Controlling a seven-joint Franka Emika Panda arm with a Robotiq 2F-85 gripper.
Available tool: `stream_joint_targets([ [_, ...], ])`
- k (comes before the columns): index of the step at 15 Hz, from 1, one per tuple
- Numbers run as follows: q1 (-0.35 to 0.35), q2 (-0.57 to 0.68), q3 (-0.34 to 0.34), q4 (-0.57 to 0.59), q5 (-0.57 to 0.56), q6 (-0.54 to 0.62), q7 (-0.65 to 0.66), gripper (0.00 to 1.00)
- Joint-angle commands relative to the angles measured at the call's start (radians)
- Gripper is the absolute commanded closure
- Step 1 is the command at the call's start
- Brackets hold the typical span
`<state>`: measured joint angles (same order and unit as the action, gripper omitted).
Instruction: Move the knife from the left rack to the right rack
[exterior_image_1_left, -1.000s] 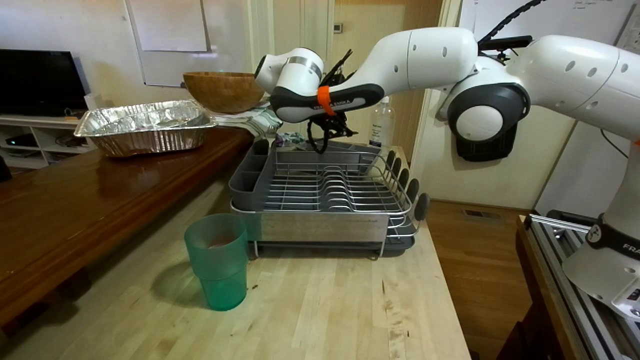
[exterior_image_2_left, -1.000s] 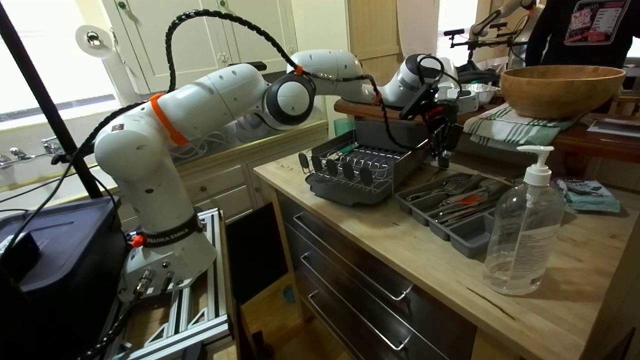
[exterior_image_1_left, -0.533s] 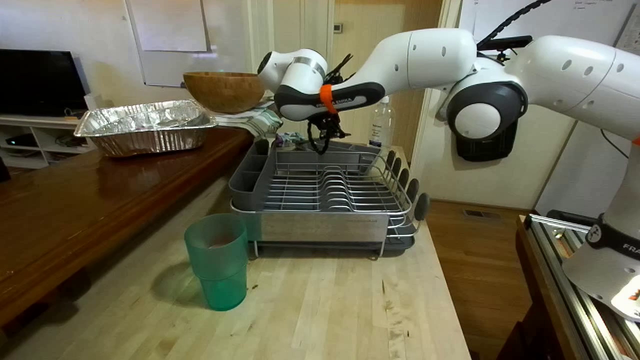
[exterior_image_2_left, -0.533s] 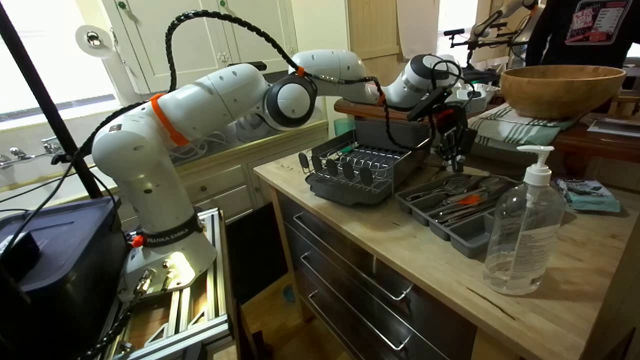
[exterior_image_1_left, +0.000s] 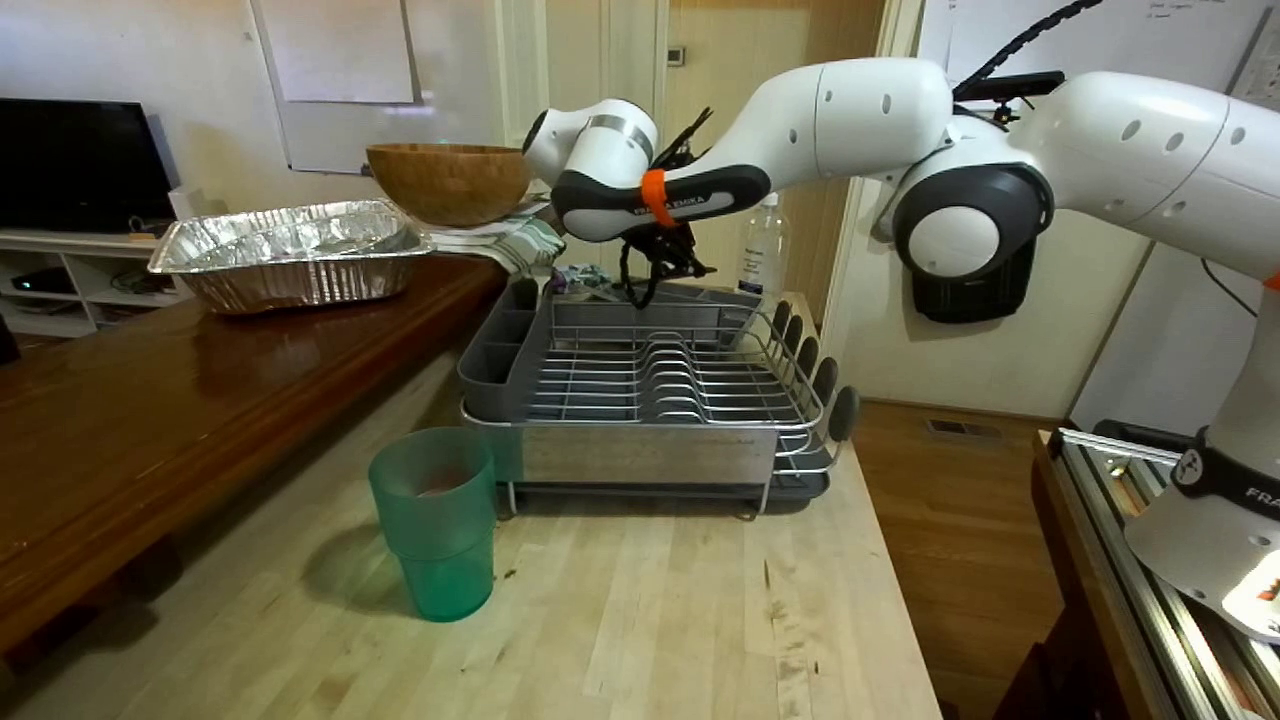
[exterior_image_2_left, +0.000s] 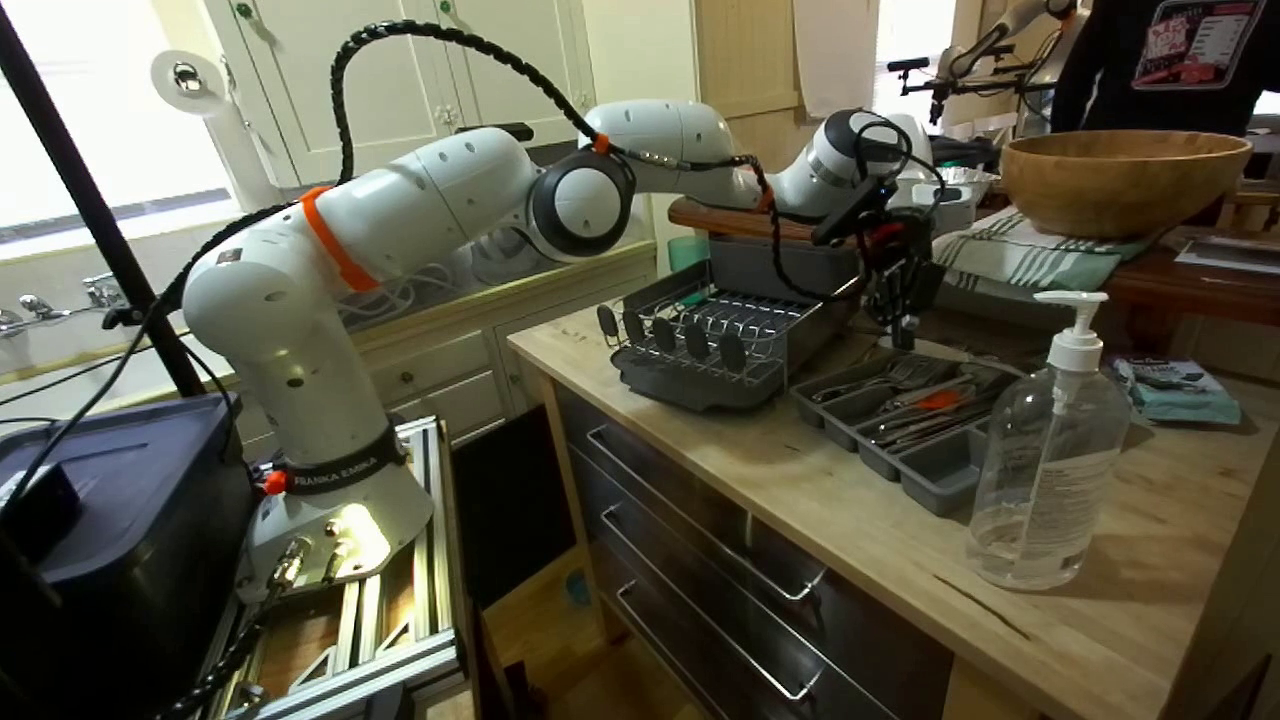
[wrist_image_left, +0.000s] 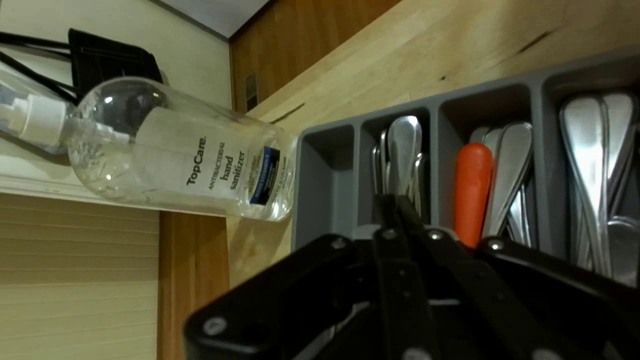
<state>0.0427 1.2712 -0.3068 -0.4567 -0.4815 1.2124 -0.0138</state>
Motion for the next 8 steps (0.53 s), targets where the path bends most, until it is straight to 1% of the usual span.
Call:
stream_joint_targets([
  [1,0.005,0.041,-0.014,0.008,-0.001,-0.071,0.062,0.99],
  [2,0.003,0.042,-0.009,0.010,0.002,-0.078,0.059,0.99],
  [3,0.001,0.044,-0.008,0.012,0.001,-0.079,0.055,0.72],
  [4,-0.001,0.044,-0.006,0.013,0.003,-0.081,0.052,0.71],
  [5,-0.004,0.044,-0.004,0.015,0.004,-0.074,0.046,0.66],
  [8,-0.010,0.044,-0.002,0.016,0.005,-0.065,0.039,0.42],
])
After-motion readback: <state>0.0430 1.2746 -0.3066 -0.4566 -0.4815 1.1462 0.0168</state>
